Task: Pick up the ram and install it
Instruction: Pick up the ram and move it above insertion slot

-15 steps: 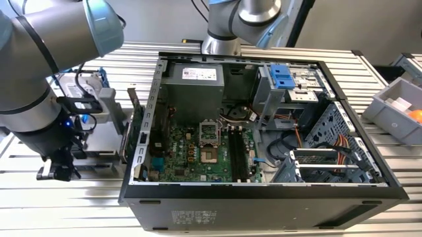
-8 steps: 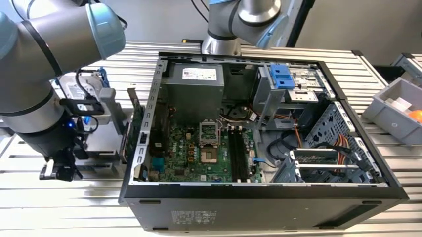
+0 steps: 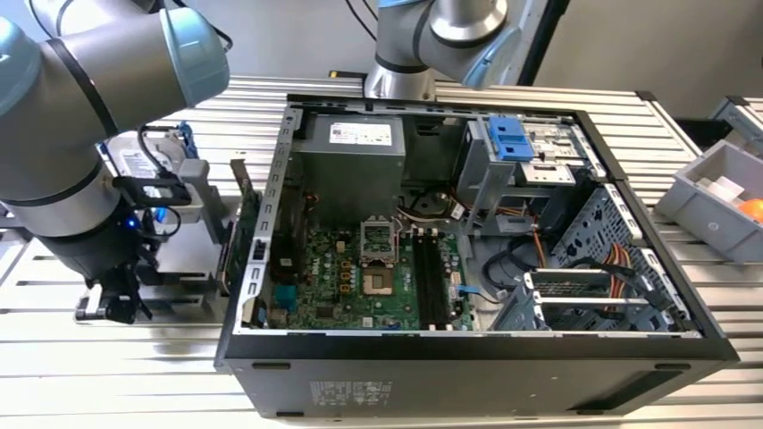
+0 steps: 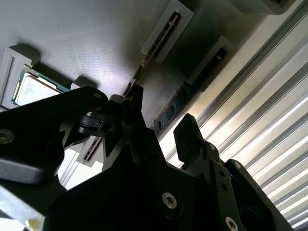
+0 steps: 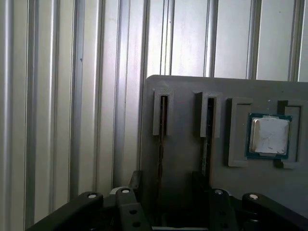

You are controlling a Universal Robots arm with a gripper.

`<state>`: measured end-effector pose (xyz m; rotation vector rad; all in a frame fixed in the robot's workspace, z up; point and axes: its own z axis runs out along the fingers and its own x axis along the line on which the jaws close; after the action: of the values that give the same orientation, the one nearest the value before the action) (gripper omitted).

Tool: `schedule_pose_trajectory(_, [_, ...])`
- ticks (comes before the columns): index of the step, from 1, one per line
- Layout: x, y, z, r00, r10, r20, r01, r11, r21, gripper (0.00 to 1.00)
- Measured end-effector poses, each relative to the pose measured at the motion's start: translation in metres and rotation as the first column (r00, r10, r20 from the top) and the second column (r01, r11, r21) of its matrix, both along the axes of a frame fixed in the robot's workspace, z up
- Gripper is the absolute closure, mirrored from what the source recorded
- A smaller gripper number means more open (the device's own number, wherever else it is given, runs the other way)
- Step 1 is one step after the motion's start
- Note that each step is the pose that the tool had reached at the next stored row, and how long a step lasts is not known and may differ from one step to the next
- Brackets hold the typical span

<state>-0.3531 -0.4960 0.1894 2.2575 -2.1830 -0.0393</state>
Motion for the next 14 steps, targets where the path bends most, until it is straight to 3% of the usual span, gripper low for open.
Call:
schedule_pose_trajectory(2, [0.0, 0.0, 0.0, 1.0, 0.0, 0.0, 0.0, 1.0, 0.0, 0.0])
schedule_pose_trajectory(3, [0.0, 0.0, 0.0, 1.0, 0.0, -0.0001, 0.0, 1.0, -0.0001, 1.0])
schedule_pose_trajectory(14, [0.0, 0.0, -0.0002, 1.0, 0.0, 0.0, 0.0, 1.0, 0.0, 1.0])
